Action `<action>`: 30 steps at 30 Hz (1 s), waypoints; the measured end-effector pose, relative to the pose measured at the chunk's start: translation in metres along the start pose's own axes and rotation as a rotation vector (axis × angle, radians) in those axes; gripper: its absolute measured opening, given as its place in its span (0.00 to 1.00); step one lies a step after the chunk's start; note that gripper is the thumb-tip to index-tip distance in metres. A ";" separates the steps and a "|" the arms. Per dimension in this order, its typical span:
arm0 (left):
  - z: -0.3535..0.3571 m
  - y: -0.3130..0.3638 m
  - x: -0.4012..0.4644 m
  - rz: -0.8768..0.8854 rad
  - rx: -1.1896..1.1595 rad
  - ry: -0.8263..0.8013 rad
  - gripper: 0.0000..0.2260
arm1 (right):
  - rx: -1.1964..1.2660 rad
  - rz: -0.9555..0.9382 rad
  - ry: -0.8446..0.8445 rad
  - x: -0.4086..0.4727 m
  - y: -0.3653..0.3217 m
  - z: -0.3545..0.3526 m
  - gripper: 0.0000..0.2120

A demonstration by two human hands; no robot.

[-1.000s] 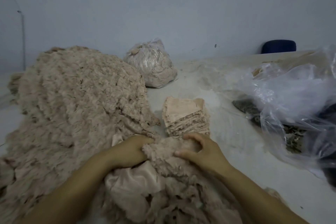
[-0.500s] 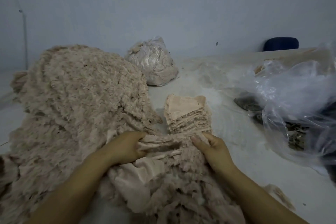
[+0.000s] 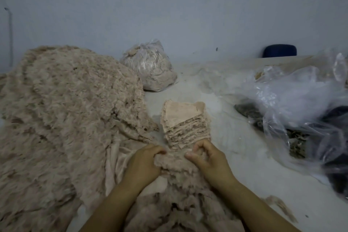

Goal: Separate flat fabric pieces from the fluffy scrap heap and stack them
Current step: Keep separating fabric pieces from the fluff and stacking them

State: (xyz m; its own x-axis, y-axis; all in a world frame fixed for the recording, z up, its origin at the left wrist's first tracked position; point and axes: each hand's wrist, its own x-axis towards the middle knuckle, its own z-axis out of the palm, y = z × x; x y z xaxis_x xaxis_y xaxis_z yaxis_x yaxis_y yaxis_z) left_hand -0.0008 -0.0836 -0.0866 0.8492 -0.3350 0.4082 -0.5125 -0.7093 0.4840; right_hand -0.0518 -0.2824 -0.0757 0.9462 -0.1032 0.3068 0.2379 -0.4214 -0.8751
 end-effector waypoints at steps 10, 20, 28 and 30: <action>-0.010 -0.008 -0.001 -0.237 -0.198 0.110 0.11 | 0.040 0.098 0.361 0.005 0.004 -0.022 0.19; -0.016 0.036 0.002 -0.220 -0.807 -0.456 0.32 | 0.820 0.242 -0.154 -0.002 -0.004 -0.003 0.18; -0.014 0.036 0.001 -0.402 -1.045 -0.233 0.06 | 0.528 0.181 0.228 0.005 -0.004 -0.008 0.02; -0.014 0.034 0.002 -0.410 -1.057 -0.155 0.09 | 0.532 0.192 0.172 0.003 -0.003 -0.007 0.02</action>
State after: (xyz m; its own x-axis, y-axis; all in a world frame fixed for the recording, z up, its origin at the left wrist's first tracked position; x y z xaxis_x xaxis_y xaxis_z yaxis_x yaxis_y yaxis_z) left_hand -0.0187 -0.0999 -0.0588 0.9462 -0.3237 0.0047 0.0185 0.0687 0.9975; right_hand -0.0516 -0.2882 -0.0696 0.9444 -0.2966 0.1419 0.1856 0.1247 -0.9747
